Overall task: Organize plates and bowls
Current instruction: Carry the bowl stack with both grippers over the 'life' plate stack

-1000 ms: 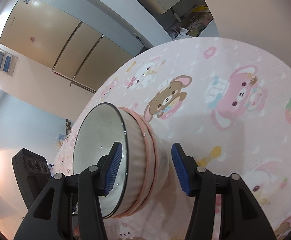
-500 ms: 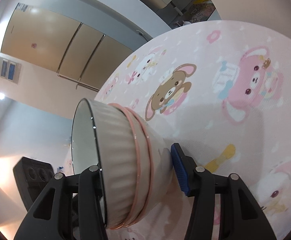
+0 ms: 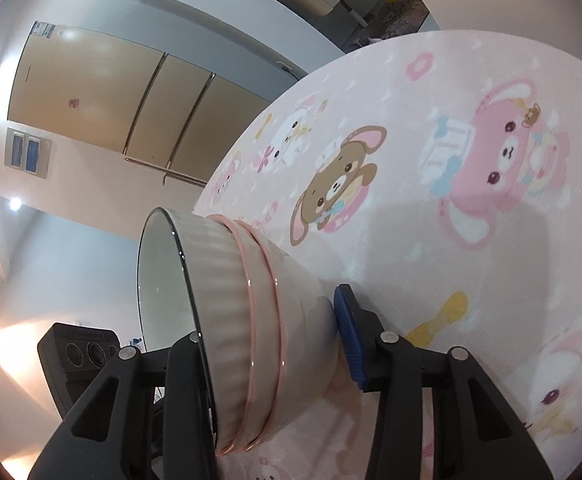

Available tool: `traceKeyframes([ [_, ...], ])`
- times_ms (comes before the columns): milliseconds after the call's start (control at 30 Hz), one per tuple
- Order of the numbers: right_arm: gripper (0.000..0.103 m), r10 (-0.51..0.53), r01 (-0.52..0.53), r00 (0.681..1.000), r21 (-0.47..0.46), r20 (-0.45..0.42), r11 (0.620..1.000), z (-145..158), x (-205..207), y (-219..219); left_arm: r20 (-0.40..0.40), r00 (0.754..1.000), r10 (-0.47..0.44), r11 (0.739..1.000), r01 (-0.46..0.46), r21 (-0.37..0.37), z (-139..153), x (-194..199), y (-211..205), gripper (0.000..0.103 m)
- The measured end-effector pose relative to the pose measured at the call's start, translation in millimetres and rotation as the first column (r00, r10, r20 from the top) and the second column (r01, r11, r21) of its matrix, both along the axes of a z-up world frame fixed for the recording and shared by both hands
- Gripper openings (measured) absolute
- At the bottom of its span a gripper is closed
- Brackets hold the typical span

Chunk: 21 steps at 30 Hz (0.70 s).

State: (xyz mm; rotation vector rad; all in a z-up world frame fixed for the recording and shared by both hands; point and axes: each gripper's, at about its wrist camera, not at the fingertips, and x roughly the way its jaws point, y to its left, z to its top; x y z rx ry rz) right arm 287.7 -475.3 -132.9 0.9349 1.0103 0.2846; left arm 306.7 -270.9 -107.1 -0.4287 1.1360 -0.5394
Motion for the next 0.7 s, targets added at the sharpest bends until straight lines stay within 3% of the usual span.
traceKeyframes([
  [133, 0.041, 0.025, -0.024, 0.999, -0.040, 0.031, 0.999, 4, 1, 4, 0.005, 1.000, 0.012, 1.000, -0.012, 0.025, 2, -2, -1, 0.054],
  [200, 0.042, 0.056, -0.047, 0.996, -0.118, 0.074, 0.992, 13, 1, 12, -0.018, 1.000, 0.024, 1.000, -0.025, -0.004, 1, -2, 3, 0.054],
  [267, 0.042, 0.058, -0.045, 0.994, -0.135, 0.093, 0.990, 19, -1, 13, -0.032, 0.999, 0.027, 0.999, -0.028, -0.027, 4, -2, 6, 0.054],
  [467, 0.042, 0.056, -0.040, 0.989, -0.116, 0.140, 0.992, 36, -6, 11, 0.040, 0.999, 0.025, 1.000, -0.025, 0.006, 30, -14, 8, 0.054],
  [600, 0.042, 0.066, -0.046, 0.991, -0.171, 0.112, 0.984, 58, -13, 21, -0.042, 0.999, 0.030, 0.999, -0.030, 0.016, 45, -23, 15, 0.054],
  [700, 0.042, 0.069, -0.039, 0.987, -0.199, 0.147, 0.979, 77, -22, 31, -0.028, 0.999, 0.044, 0.999, -0.043, 0.033, 66, -33, 23, 0.054],
])
